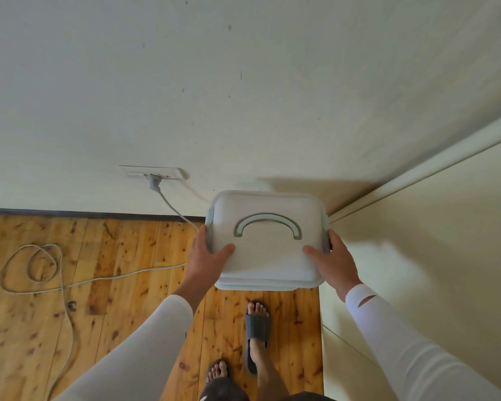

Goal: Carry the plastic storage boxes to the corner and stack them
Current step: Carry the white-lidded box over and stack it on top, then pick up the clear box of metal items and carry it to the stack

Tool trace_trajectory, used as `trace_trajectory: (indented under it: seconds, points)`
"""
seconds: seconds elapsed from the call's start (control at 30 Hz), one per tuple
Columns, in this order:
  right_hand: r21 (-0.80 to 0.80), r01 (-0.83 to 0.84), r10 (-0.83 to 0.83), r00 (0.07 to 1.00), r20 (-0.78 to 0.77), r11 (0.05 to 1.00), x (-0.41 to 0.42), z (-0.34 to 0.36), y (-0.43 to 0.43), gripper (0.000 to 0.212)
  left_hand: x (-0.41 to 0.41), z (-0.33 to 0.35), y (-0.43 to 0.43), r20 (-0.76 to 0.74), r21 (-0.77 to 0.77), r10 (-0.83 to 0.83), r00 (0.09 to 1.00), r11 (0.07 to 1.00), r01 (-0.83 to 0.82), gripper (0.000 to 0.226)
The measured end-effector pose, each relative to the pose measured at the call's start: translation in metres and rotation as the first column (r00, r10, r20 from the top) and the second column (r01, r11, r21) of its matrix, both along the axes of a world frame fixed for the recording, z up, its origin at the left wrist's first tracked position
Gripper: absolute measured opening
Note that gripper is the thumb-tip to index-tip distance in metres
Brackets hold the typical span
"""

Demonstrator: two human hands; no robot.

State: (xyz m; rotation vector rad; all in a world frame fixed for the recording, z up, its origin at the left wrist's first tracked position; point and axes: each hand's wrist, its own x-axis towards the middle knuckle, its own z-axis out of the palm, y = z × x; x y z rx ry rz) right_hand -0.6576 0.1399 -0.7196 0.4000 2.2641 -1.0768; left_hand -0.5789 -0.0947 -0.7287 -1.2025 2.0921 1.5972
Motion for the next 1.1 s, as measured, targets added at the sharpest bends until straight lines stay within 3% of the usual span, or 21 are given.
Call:
trace_trajectory:
  seconds: [0.2, 0.33, 0.6, 0.87, 1.1]
  points:
    - [0.013, 0.034, -0.034, 0.999, -0.036, 0.999, 0.003, 0.006, 0.000, 0.068, 0.001, 0.012, -0.002, -0.032, -0.063, 0.029, 0.999, 0.998, -0.031, 0.074]
    - [-0.015, 0.078, -0.079, 0.992, -0.094, 0.997, 0.007, 0.018, -0.002, 0.060, 0.003, 0.025, 0.002, -0.103, -0.097, 0.054, 0.993, 0.993, -0.064, 0.059]
    - [-0.169, 0.113, -0.145, 0.971, -0.192, 0.979, 0.026, 0.046, -0.010, 0.032, 0.006, 0.055, 0.013, -0.223, 0.016, 0.113, 0.968, 0.994, -0.113, 0.018]
    - [-0.236, 0.142, -0.187, 0.966, -0.180, 0.961, 0.050, 0.071, -0.008, 0.024, 0.024, 0.087, 0.022, -0.282, 0.084, 0.088, 0.955, 0.994, -0.067, 0.018]
    - [-0.246, 0.216, -0.269, 0.940, -0.208, 0.945, 0.087, 0.092, -0.002, 0.028, 0.046, 0.106, 0.023, -0.341, 0.129, -0.023, 0.940, 0.989, 0.071, 0.017]
